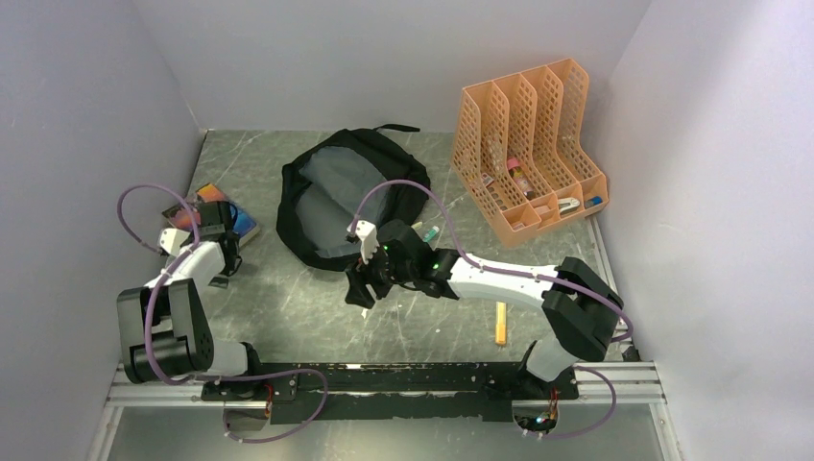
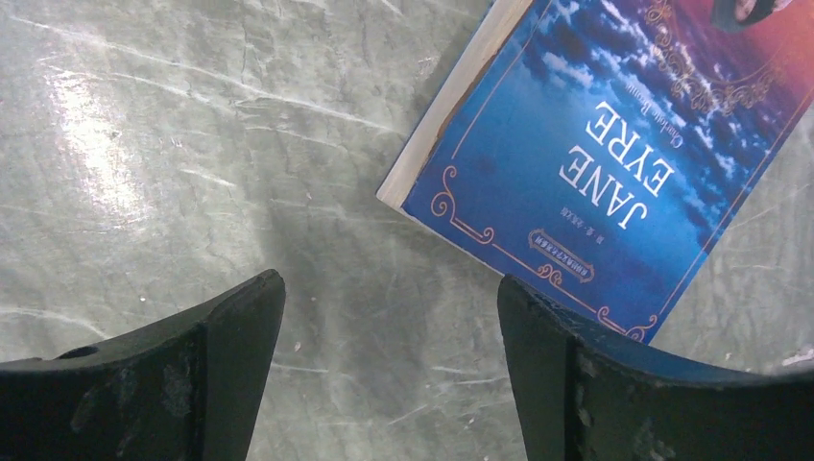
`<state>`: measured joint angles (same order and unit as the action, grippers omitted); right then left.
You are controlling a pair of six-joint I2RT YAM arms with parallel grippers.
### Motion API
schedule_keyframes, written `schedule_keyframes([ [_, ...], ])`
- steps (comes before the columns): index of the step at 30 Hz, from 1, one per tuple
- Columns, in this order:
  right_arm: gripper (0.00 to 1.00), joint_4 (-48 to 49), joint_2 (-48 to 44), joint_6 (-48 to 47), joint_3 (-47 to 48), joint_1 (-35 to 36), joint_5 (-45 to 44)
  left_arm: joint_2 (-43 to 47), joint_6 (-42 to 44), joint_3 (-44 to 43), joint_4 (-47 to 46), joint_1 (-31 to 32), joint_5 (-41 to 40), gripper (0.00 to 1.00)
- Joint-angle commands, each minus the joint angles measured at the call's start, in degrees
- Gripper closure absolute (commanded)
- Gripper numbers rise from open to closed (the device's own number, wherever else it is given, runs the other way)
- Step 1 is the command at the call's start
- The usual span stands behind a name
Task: Pack the student bag
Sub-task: Adjust the book at the center of the board.
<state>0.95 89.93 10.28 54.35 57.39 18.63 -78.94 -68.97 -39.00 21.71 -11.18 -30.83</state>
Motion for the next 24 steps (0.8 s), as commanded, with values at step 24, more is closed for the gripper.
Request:
schedule_keyframes([
  [24,0.35,0.2,2.4,0.6,0.0,-0.1,1.6,-0.3,11.2,-10.4,-7.4,1.6,-0.9,0.16],
])
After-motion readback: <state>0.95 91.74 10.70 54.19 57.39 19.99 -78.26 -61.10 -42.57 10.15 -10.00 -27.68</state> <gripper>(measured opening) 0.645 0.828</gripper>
